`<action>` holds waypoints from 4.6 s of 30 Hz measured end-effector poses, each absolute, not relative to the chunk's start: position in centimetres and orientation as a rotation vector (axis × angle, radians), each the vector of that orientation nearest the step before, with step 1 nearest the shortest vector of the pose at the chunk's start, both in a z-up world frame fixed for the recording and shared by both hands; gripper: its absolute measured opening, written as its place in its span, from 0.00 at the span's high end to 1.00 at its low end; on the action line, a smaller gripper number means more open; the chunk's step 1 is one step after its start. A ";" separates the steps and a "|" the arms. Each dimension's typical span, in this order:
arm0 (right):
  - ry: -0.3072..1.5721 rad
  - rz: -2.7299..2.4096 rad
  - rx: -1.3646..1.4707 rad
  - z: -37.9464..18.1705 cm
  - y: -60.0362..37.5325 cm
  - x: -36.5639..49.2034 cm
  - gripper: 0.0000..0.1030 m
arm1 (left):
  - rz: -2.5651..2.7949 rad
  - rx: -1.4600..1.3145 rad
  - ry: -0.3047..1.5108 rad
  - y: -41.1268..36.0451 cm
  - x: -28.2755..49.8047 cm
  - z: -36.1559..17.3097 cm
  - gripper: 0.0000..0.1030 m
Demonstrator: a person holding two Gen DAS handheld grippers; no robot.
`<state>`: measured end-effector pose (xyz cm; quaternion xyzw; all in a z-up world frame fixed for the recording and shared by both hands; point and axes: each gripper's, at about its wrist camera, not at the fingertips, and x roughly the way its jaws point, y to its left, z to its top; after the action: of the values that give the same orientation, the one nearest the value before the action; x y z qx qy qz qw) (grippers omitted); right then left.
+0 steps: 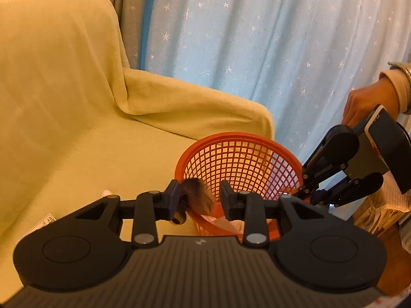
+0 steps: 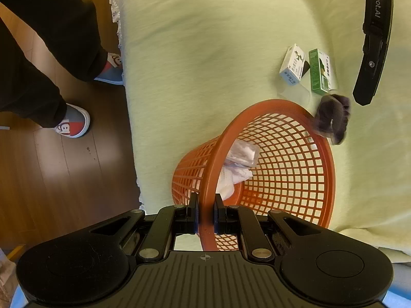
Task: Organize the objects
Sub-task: 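Grasp the long white medicine box with the left gripper, then drop the white box into the wastebasket with the left gripper while the right gripper repositions the basket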
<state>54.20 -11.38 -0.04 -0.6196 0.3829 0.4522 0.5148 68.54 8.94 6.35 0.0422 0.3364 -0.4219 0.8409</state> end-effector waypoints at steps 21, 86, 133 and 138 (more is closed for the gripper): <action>0.931 1.098 -1.498 -0.2 -11.8 54.0 0.93 | -0.596 0.356 0.924 17.8 70.0 -5.4 0.47; 0.818 0.701 -0.987 -0.4 -14.5 49.9 0.44 | -0.475 0.456 0.907 18.8 67.1 -2.4 0.79; 0.919 -0.316 0.624 2.4 -20.1 57.7 0.94 | -0.765 0.517 0.724 8.7 65.8 7.0 0.79; 0.926 -0.304 0.601 2.4 -20.0 58.1 0.94 | -0.803 0.503 0.706 7.3 66.2 7.1 0.79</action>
<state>58.14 -20.00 2.41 0.2844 0.4382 -0.1437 0.8405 66.16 7.30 7.09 0.2371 0.3329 -0.3785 0.8305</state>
